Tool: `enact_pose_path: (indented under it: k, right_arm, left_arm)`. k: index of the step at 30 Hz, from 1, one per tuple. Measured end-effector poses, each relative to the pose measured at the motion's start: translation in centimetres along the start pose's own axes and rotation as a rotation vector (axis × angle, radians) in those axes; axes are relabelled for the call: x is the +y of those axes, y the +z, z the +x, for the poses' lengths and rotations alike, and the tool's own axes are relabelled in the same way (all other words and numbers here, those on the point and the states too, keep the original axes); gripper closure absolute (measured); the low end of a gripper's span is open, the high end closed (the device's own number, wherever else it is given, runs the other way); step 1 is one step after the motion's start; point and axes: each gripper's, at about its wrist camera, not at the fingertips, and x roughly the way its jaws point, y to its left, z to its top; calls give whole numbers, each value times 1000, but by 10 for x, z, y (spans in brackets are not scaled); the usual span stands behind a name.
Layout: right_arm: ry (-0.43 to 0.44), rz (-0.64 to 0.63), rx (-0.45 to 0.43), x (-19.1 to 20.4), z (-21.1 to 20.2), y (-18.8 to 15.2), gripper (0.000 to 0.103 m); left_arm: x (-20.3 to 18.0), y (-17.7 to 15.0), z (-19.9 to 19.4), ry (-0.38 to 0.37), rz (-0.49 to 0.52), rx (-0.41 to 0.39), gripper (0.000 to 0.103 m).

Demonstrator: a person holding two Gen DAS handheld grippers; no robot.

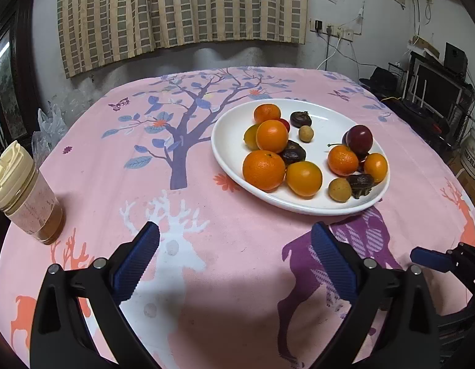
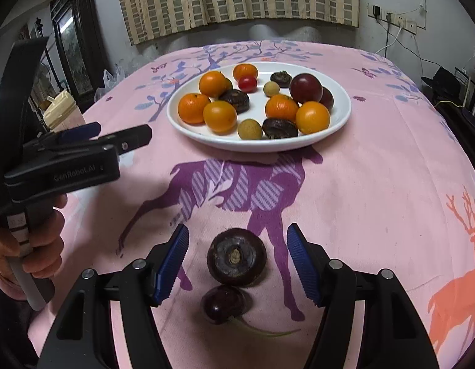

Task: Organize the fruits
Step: 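Grasp a mangosteen with the right gripper while the left grasps a red cherry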

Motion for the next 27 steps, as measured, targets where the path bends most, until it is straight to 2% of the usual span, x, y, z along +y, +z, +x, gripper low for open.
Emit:
enact_pose_path:
  k: [8, 15, 17, 19, 22, 25, 27]
  right_arm:
    - [-29, -60, 45, 12, 7, -5, 38]
    - [-73, -66, 70, 11, 12, -8, 55]
    - [-51, -46, 64, 7, 11, -8, 61]
    - [-33, -9, 52, 1, 9, -6, 61]
    - [10, 100, -25, -18, -6, 0, 61]
    - [29, 216, -97, -40, -20, 3, 61]
    - [11, 283, -128, -53, -26, 2, 61]
  left_arm:
    - [-4, -1, 1, 8, 18, 4, 6]
    - [-2, 0, 4, 9, 7, 12, 6]
    - [-1, 0, 4, 10, 6, 14, 6]
    - [-1, 0, 5, 10, 6, 18, 6]
    - [-2, -1, 5, 0, 7, 22, 6]
    - [-9, -4, 2, -69, 31, 30, 6]
    - [-22, -8, -2, -181, 76, 47, 6]
